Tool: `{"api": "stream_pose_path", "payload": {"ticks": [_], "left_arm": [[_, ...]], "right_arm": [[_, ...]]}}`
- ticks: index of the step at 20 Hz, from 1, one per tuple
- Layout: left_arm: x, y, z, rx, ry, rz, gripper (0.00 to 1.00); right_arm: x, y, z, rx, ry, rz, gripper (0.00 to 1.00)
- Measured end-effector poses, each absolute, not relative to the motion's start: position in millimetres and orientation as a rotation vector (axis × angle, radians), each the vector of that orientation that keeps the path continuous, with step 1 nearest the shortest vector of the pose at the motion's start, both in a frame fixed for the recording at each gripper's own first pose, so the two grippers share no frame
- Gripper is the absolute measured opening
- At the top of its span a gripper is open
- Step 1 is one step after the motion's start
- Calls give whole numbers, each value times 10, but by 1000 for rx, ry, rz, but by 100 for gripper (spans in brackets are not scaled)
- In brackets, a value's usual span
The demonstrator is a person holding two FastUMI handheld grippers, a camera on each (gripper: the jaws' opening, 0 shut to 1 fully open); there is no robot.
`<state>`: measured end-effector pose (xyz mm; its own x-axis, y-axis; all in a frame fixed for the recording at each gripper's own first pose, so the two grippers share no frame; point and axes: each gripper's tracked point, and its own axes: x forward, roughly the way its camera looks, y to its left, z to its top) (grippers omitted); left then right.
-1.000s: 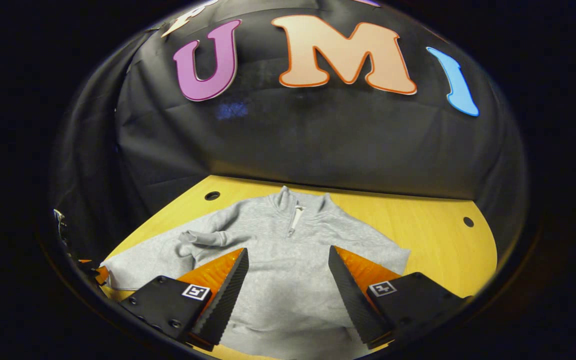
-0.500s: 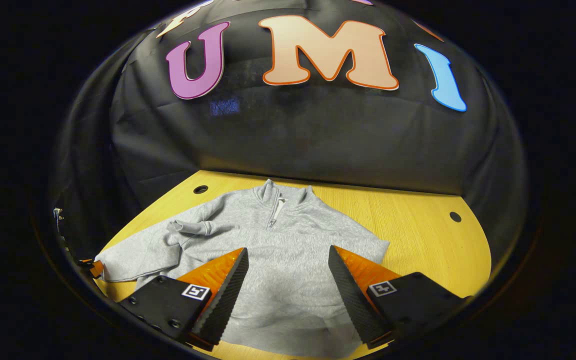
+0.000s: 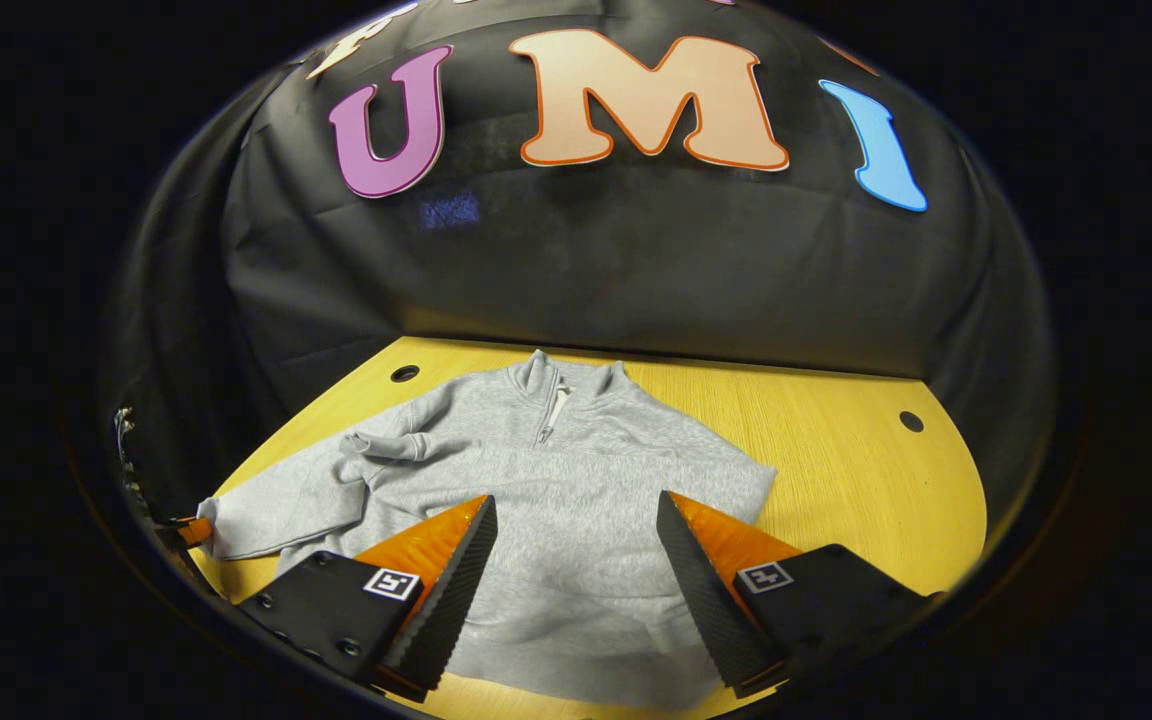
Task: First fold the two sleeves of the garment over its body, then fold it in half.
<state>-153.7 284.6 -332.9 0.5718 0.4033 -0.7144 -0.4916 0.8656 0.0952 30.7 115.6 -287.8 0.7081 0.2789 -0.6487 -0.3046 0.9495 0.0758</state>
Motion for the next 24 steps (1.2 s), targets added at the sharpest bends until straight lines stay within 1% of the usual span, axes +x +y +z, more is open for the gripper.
{"api": "stream_pose_path", "payload": {"ticks": [1,2,4,5,7,8,10,14,15,17,18,19,20,24], "left_arm": [[-1539,2833,-3340,-97,851,510,3],[-1533,2795,-3335,-85,896,492,2],[-1456,2750,-3253,-105,923,465,0],[-1410,2762,-3181,-126,909,468,0],[-1300,2747,-2996,-188,875,469,0],[-1232,2722,-2902,-231,854,462,0],[-1047,2634,-2762,-278,816,448,0],[-642,2525,-2440,-242,738,414,0],[-539,2489,-2368,-228,718,403,2],[-378,2450,-2153,-205,687,378,0],[-279,2379,-2104,-191,671,367,0],[-178,2326,-2038,-178,657,354,2],[-84,2259,-1973,-169,642,338,0],[305,1887,-1714,-149,591,270,0]], "right_arm": [[273,1167,-2878,-40,710,325,99],[255,1175,-2856,-40,705,327,97],[224,1136,-2843,-37,700,326,97],[187,1121,-2845,-27,708,322,99],[136,1067,-2830,-2,716,312,98],[121,1023,-2830,2,716,307,99],[79,915,-2828,1,717,294,99],[8,637,-2852,22,731,254,99],[-10,564,-2848,28,735,243,99],[-19,412,-2830,36,729,218,99],[-30,341,-2816,36,726,207,97],[-47,272,-2805,37,722,198,99],[-56,203,-2790,38,719,189,99],[-128,-100,-2757,42,712,148,99]]}}
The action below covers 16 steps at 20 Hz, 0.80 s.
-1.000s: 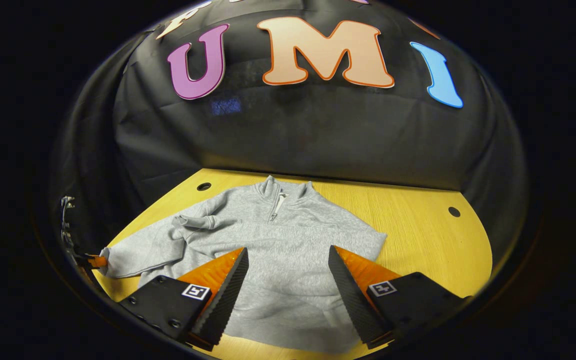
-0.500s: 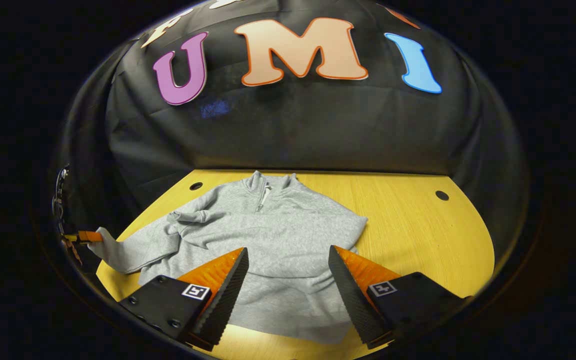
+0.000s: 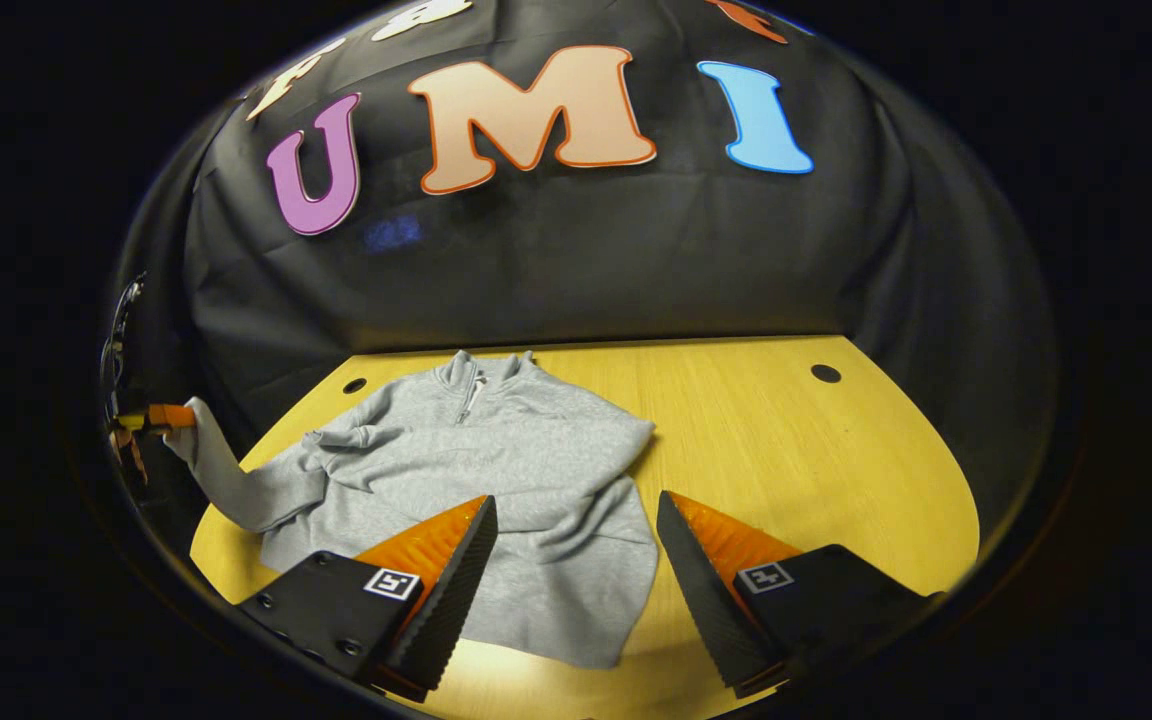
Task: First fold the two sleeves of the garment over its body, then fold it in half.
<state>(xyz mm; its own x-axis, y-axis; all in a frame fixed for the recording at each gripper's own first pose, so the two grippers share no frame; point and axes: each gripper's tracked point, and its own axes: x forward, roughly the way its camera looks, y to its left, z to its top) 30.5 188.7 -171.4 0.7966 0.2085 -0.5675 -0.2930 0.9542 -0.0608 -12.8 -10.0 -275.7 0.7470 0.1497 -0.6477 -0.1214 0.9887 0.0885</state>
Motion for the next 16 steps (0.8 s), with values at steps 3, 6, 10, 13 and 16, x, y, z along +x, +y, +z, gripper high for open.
{"api": "stream_pose_path", "payload": {"ticks": [3,6,10,13,16], "left_arm": [[585,1479,-1583,-143,555,199,0],[776,1027,-1495,-124,540,123,0],[1008,449,-1436,-108,530,39,0],[1141,16,-1372,-96,516,-24,0],[1233,-433,-1317,-74,506,-92,0]], "right_arm": [[-183,-361,-2728,28,708,117,99],[-245,-608,-2693,24,708,81,99],[-318,-884,-2650,16,708,54,99],[-385,-1076,-2612,0,701,38,99],[-468,-1231,-2603,-4,706,19,99]]}}
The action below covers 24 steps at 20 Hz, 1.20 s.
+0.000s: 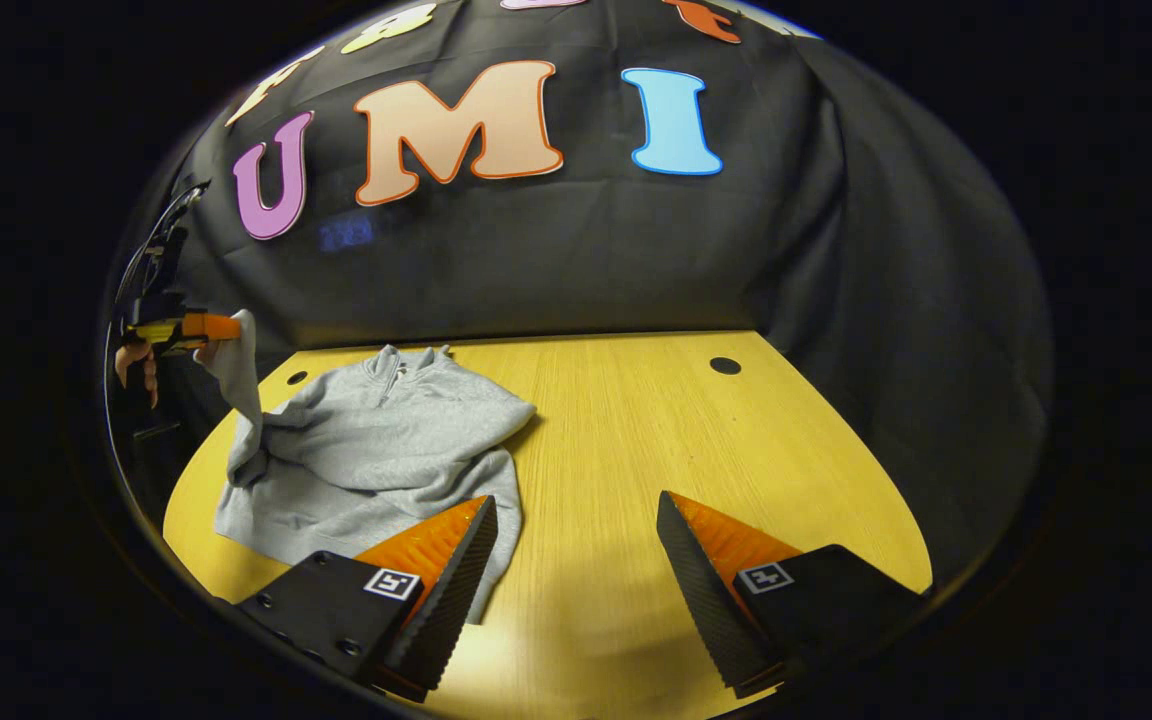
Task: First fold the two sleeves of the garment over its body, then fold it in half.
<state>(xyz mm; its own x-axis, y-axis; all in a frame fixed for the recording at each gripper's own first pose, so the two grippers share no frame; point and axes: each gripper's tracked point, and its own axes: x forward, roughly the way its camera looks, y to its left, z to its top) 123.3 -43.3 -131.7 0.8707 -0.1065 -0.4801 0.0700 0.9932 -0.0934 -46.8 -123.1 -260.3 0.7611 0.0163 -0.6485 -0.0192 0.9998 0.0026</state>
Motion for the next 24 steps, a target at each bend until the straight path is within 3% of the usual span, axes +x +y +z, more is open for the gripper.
{"api": "stream_pose_path", "payload": {"ticks": [12,24], "left_arm": [[1241,-1869,-1483,-71,533,-263,0],[1109,-2669,-2213,49,655,-343,5]], "right_arm": [[-810,-1598,-2656,1,738,0,99],[-1035,-1741,-2769,9,739,-6,99]]}}
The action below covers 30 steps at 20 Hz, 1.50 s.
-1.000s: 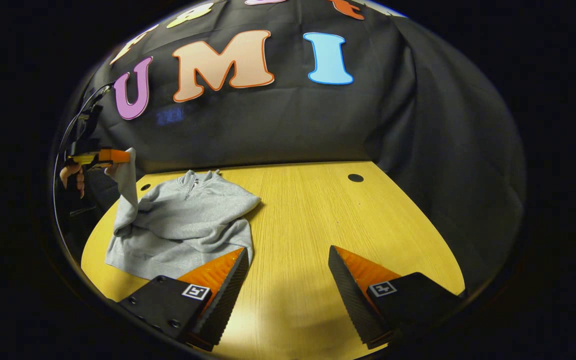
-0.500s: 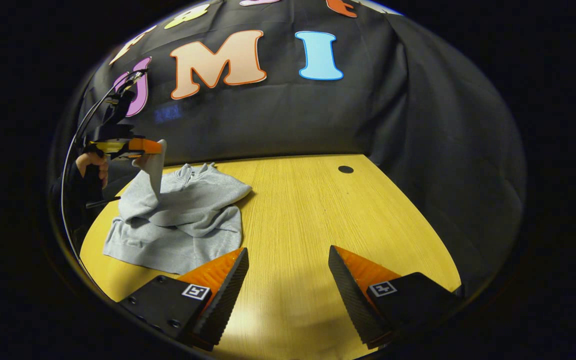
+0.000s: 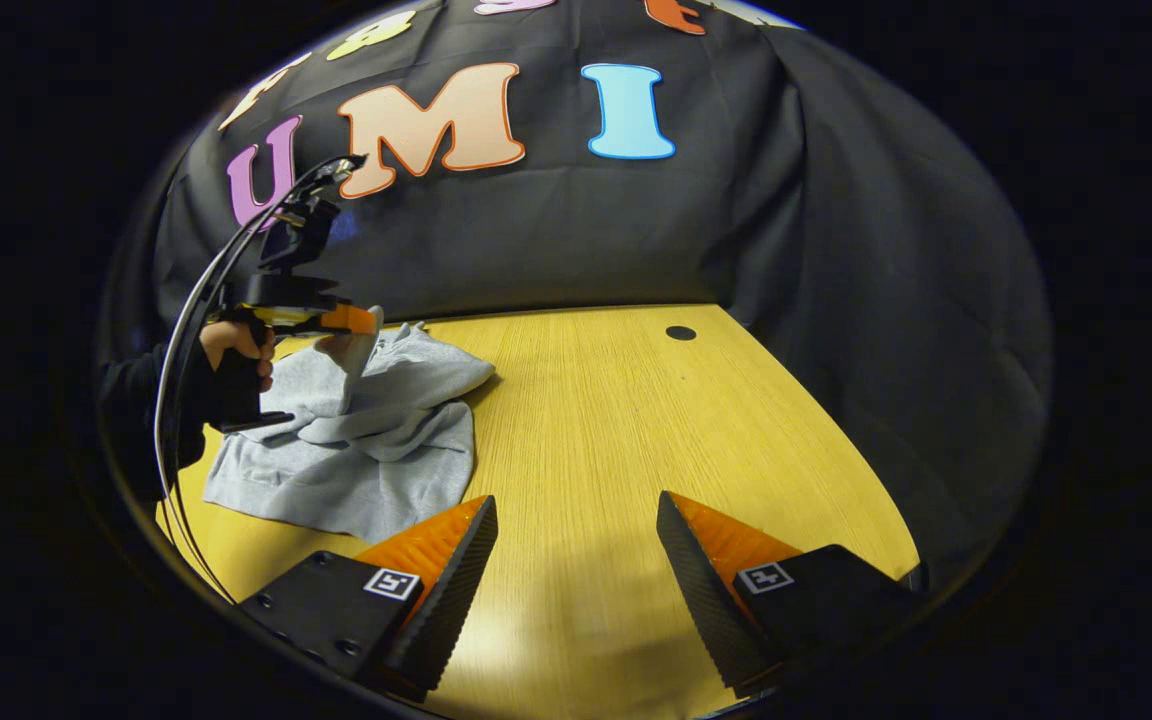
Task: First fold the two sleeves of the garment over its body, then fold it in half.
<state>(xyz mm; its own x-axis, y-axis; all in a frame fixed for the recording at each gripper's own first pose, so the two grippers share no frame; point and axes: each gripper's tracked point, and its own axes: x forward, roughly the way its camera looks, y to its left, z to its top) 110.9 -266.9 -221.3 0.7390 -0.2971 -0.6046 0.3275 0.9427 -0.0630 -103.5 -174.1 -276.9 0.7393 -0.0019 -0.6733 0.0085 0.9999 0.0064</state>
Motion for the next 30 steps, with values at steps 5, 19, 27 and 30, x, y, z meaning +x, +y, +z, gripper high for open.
{"api": "stream_pose_path", "payload": {"ticks": [5,19,27,30], "left_arm": [[1007,-2796,-2461,96,711,-373,8],[785,-1566,-1924,24,593,-254,93],[385,-385,-1922,-2,597,-132,94],[119,31,-2055,0,627,-98,93]], "right_arm": [[-1045,-1627,-2808,12,748,22,99],[-740,-901,-2856,43,743,116,97],[-552,-397,-2945,39,756,162,99],[-519,-317,-3044,43,774,156,99]]}}
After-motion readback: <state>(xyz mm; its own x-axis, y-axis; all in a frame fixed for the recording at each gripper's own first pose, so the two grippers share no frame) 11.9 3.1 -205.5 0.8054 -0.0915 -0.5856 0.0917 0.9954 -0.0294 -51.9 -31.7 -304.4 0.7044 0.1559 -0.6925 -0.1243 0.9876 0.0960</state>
